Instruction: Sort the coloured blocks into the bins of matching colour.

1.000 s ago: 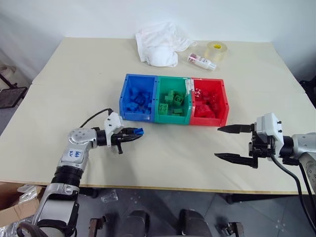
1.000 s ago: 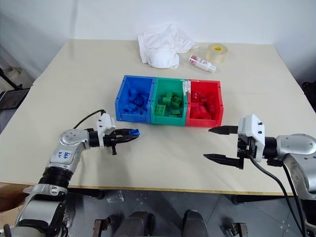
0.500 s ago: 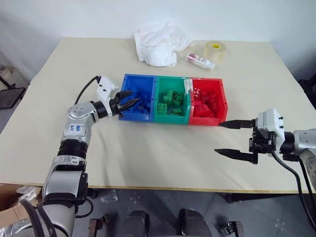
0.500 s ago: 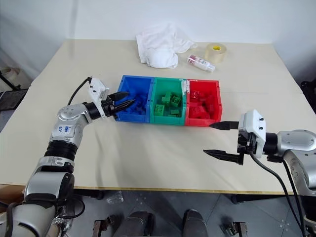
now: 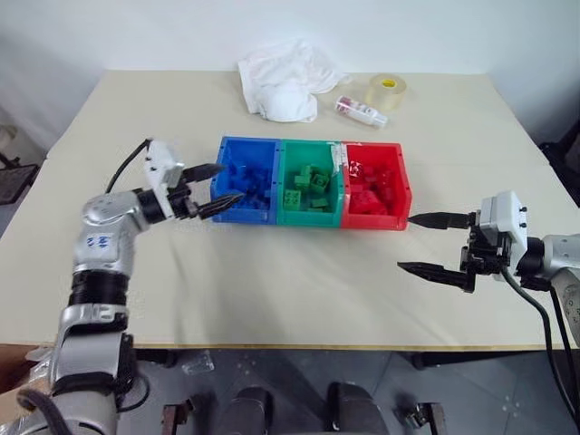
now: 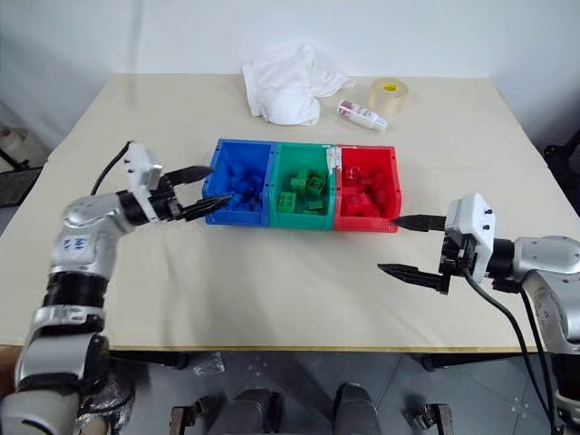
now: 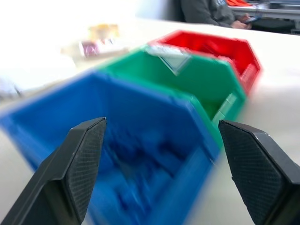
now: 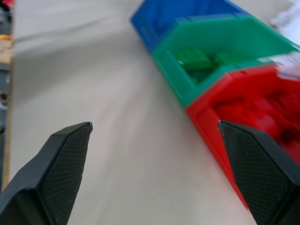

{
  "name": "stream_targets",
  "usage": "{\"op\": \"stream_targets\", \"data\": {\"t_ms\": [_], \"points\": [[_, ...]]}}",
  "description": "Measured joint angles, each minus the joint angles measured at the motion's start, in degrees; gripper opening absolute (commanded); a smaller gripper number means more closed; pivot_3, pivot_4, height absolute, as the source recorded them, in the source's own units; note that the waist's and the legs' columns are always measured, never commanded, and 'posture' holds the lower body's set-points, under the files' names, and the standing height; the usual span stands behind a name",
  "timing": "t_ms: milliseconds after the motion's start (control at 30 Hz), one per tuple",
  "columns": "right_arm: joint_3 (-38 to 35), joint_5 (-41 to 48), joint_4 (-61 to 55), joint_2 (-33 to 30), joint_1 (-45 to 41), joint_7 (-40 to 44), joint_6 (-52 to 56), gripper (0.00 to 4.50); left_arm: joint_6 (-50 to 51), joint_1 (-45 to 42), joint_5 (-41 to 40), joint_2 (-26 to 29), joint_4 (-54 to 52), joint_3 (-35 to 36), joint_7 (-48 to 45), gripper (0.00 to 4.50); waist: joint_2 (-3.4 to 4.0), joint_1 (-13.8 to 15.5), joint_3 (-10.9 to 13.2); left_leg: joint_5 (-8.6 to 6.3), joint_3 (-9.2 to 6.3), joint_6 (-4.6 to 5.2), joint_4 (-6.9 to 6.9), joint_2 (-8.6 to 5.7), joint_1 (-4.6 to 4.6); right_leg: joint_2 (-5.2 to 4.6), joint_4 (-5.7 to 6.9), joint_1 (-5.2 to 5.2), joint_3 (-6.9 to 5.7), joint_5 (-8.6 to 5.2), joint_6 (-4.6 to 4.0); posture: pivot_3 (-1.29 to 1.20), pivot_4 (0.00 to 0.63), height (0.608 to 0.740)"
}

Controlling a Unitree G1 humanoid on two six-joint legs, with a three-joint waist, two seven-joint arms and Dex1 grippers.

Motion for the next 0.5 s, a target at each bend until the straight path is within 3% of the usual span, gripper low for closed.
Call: {"op": "stream_targets", "data": {"t_ms": [200, 500], "points": [[0.28, -2.21, 8.34, -1.54, -3.79, 3.49, -3.02, 4.5, 1.19, 10.76, -3.26, 6.26, -5.34, 4.45, -5.14, 4.07, 0.0, 0.31, 0.0, 0.0, -0.03, 0.0, 0.04, -0.03, -0.02, -0.03, -0.09, 0.04, 0.03, -0.01, -0.02, 0.0, 0.15, 0.74], [0.94, -6.56, 20.09, -2.73, -7.79, 8.11, -7.4, 4.5, -2.27, 14.05, -4.06, 8.87, -2.45, 9.18, -6.48, 4.07, 0.01, 0.04, 0.0, 0.0, -0.04, 0.01, 0.0, -0.02, -0.01, -0.02, -0.12, 0.04, 0.01, -0.01, -0.01, 0.0, 0.15, 0.74]]}}
